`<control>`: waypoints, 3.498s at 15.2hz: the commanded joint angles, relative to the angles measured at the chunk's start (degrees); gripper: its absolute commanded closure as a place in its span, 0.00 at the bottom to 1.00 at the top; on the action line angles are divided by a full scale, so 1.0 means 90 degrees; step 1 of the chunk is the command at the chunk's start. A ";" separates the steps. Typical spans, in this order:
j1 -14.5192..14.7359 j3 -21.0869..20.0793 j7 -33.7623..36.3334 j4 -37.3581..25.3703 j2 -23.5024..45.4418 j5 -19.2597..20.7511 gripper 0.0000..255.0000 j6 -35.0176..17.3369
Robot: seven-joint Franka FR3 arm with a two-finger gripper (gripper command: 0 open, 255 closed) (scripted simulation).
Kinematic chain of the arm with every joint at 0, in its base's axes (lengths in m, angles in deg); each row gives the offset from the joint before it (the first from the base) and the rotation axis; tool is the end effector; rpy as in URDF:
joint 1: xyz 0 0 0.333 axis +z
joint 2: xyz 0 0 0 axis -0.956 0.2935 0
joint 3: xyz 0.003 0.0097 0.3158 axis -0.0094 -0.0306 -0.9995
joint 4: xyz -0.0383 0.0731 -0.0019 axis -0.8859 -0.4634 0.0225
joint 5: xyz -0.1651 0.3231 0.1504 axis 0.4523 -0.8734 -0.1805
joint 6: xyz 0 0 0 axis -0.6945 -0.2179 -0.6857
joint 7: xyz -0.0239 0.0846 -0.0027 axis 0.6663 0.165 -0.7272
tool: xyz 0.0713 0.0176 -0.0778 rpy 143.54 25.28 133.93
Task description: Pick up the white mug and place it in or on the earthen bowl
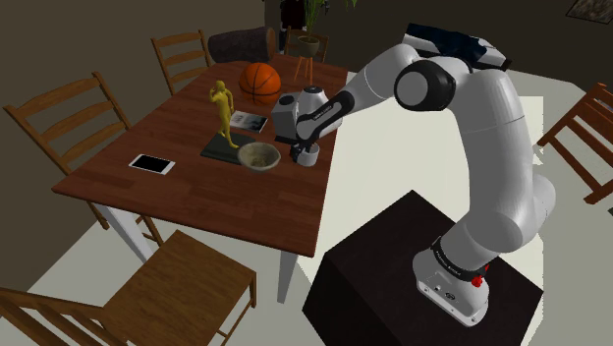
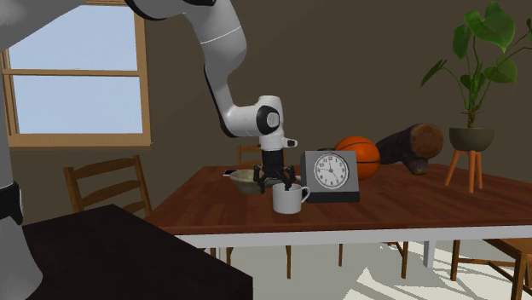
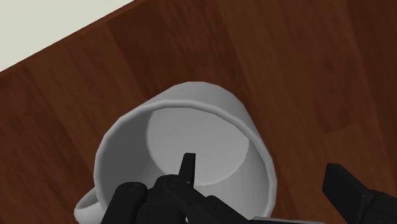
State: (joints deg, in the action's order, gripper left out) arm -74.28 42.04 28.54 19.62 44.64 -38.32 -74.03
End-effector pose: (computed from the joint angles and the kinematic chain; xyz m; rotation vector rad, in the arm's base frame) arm 0.6697 0.0146 0.1245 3.0783 0.3714 0.0775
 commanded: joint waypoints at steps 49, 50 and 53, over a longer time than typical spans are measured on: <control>-0.0010 -0.0192 -0.0060 0.0033 -0.1879 -0.0180 1.00 0.1847; 0.0093 -0.0211 0.0064 -0.0128 -0.1787 -0.0158 1.00 0.1922; 0.0401 -0.0262 0.0419 -0.0670 -0.1478 -0.0095 1.00 0.2174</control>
State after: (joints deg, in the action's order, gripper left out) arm -71.72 39.88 31.01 14.47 30.93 -39.38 -55.02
